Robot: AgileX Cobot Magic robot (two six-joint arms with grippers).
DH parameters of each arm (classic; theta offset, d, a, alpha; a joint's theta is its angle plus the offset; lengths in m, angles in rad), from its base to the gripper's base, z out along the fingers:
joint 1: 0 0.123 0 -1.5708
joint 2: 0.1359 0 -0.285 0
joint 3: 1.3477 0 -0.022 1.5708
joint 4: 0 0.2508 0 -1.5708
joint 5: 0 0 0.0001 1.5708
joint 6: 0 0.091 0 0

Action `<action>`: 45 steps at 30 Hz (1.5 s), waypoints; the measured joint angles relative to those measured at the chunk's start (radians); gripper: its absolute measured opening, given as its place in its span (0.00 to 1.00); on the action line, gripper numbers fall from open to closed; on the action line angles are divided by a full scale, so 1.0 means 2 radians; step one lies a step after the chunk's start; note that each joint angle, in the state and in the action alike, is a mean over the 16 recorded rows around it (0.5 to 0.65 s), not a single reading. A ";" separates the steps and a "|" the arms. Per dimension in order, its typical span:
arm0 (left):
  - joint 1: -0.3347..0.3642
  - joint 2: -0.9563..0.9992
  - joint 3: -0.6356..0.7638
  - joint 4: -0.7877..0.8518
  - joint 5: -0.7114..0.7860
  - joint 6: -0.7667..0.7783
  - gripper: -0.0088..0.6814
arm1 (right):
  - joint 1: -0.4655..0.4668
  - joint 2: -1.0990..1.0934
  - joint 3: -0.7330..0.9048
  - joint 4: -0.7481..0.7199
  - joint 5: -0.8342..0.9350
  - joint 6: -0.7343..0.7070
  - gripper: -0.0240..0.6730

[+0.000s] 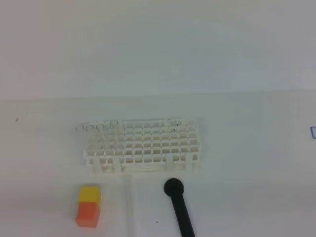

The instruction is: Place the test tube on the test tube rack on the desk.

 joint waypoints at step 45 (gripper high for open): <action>-0.204 0.576 -0.269 -0.283 0.286 0.110 0.21 | 0.000 0.198 -0.324 0.003 0.561 0.030 0.03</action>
